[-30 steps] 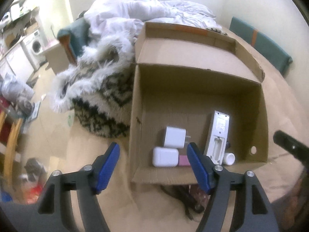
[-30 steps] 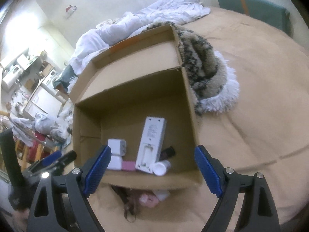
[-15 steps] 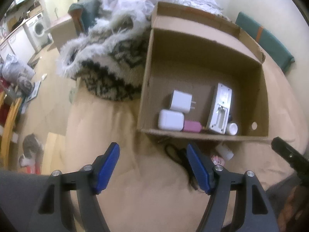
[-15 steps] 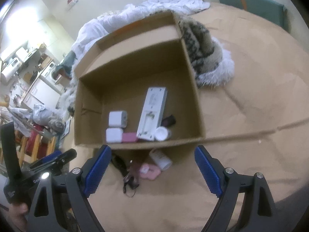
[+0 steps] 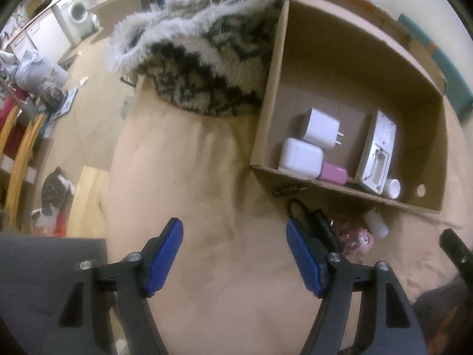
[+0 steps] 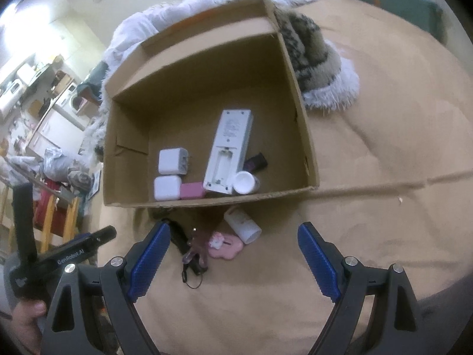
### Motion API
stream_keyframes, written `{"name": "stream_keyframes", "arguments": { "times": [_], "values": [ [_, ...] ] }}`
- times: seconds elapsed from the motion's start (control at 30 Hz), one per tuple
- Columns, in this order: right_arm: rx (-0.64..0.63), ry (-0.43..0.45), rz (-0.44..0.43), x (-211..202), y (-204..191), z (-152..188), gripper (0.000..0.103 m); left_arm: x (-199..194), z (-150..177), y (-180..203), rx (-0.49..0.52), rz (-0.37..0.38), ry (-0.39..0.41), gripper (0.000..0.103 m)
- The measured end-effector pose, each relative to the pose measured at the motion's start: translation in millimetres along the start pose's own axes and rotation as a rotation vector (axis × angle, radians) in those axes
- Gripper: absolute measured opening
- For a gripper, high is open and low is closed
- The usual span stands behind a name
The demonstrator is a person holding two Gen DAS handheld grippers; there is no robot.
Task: Organize rigid objects
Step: 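Lift both open grippers out of the box and back beside it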
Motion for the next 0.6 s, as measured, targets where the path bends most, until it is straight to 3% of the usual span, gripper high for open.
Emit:
{"name": "stream_keyframes", "arguments": {
  "times": [0.17,0.27,0.43,0.6],
  "values": [
    [0.054,-0.050,-0.034,9.9,9.5,-3.0,0.093,16.6,-11.9,4.0,0.007,-0.001,-0.041,0.070],
    [0.071,-0.064,-0.046,13.3,11.9,-4.0,0.093,28.9,-22.6,7.3,0.007,-0.046,-0.049,0.069],
    [0.071,-0.095,-0.066,20.8,10.5,-5.7,0.093,49.2,-32.2,19.9,-0.049,0.018,-0.066,0.069],
    [0.052,-0.117,-0.057,26.5,6.6,-7.0,0.093,74.3,-36.5,41.9,-0.026,-0.043,-0.055,0.069]
  ]
}}
Point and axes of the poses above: each gripper's, at about its wrist camera, not at the fingertips, and x roughly the way its jaws point, y to its right, z to its underside, the point moved 2 cm from there along x, roughly the way its jaws point, and after that the axes turned 13 degrees about -y, right-handed, at the moved point
